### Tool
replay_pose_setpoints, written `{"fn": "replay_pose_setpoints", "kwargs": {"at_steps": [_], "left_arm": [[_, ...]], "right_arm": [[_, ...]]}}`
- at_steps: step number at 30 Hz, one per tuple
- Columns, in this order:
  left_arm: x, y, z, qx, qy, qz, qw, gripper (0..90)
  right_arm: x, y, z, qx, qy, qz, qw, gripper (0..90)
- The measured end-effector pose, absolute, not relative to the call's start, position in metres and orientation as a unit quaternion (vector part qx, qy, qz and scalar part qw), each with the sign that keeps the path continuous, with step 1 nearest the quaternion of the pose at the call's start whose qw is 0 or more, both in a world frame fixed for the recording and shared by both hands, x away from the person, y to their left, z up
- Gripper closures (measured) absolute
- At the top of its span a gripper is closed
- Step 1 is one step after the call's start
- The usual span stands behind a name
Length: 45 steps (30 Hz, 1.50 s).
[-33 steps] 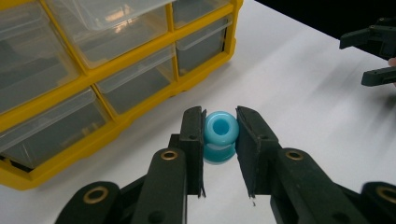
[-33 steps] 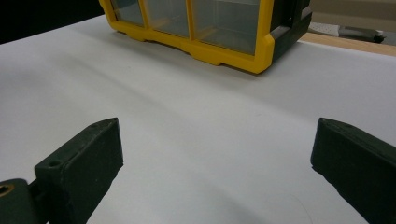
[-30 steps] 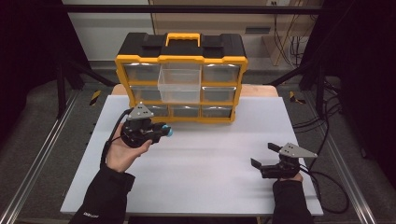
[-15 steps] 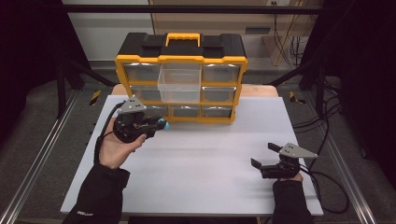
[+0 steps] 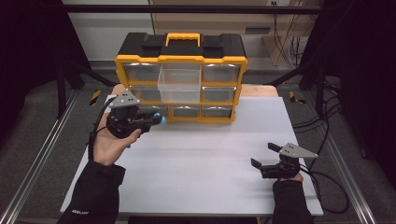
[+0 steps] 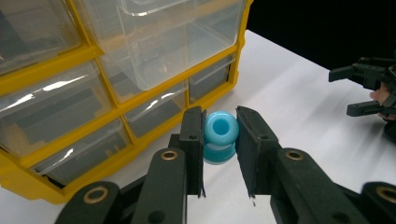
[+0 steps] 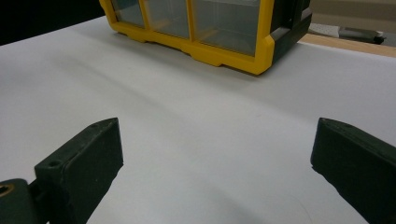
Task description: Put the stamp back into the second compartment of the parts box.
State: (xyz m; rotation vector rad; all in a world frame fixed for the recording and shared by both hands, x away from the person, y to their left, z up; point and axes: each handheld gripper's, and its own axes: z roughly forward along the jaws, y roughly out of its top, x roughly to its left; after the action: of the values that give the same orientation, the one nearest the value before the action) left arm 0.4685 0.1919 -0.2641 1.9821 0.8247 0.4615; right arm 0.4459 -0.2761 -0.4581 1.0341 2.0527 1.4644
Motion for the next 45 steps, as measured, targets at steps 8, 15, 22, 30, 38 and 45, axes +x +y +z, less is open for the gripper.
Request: {"fn": "replay_pose_setpoints", "kwargs": {"at_steps": [8, 15, 22, 30, 38, 45], "left_arm": [[0.465, 0.193, -0.252, 0.801, 0.331, 0.195, 0.46, 72.1], [0.464, 0.194, -0.243, 0.8, 0.328, 0.199, 0.462, 72.1], [0.463, 0.195, -0.233, 0.798, 0.325, 0.204, 0.464, 72.1], [0.464, 0.196, -0.223, 0.794, 0.328, 0.21, 0.467, 72.1], [0.467, 0.194, -0.212, 0.791, 0.33, 0.214, 0.469, 72.1], [0.473, 0.193, -0.206, 0.789, 0.334, 0.216, 0.469, 72.1]], "right_arm": [[0.446, -0.276, -0.458, 0.371, 0.736, 0.526, 0.207, 2.6], [0.446, -0.276, -0.458, 0.371, 0.736, 0.527, 0.207, 2.6], [0.446, -0.276, -0.458, 0.371, 0.737, 0.526, 0.206, 2.6], [0.446, -0.276, -0.458, 0.37, 0.737, 0.527, 0.207, 2.6], [0.446, -0.276, -0.458, 0.37, 0.737, 0.526, 0.207, 2.6], [0.446, -0.276, -0.458, 0.37, 0.736, 0.527, 0.208, 2.6]]}}
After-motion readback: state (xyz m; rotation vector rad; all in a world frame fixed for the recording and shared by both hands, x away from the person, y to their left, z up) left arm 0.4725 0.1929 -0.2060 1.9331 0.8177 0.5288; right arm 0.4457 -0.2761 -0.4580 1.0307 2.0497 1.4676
